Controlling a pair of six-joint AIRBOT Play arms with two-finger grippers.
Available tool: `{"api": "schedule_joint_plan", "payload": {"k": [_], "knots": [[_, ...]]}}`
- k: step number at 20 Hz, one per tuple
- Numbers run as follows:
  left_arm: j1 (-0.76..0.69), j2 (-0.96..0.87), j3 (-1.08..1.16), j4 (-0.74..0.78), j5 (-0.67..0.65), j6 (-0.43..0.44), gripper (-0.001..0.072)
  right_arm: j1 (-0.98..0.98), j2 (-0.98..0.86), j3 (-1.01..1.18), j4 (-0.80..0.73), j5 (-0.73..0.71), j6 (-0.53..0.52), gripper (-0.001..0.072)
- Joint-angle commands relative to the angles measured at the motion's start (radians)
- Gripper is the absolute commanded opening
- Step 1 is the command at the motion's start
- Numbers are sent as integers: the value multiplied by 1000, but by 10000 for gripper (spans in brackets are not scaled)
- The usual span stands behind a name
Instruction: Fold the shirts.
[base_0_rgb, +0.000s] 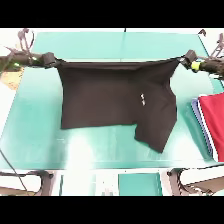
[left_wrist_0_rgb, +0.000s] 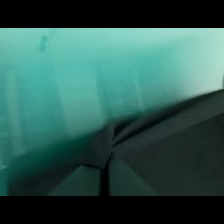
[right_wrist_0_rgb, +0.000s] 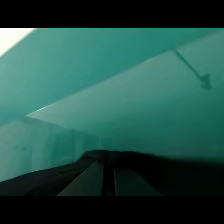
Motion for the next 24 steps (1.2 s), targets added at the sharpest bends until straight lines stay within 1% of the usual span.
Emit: {"api": "schedule_joint_plan", "payload": {"k": [1,3,5,7,9,11,15,19,20,21,22,23,24], "knots": [[-14,-93,-6,-70,168,6,20,16,-226,166,29,25,11,21],[-14,-92,5,-70,207,6,21,16,-240,209,27,24,10,21],[-14,-92,-1,-42,180,6,21,1,-240,217,-2,67,10,21],[-14,-101,-1,11,108,-6,21,-23,-240,216,-120,166,23,20],[-14,-111,-19,69,45,-31,21,-34,-240,213,-269,237,65,20],[-14,-118,-81,77,37,-39,21,-34,-240,191,-367,270,82,20],[-14,-121,-200,85,49,-47,21,-32,-240,93,-377,261,79,20],[-19,-121,-229,70,47,-73,22,-31,-240,62,-372,263,79,21],[-19,-121,-229,48,37,-73,26,-32,-240,68,-357,275,79,65],[-19,-121,-226,33,21,-72,260,-33,-240,80,-355,293,83,221],[-19,-121,-217,29,-11,-85,533,-38,-240,105,-359,335,83,282],[-13,-116,-204,29,-66,-103,572,-46,-239,139,-374,391,99,282],[-2,-112,-185,34,-132,-117,572,-57,-239,177,-405,454,146,300]]}}
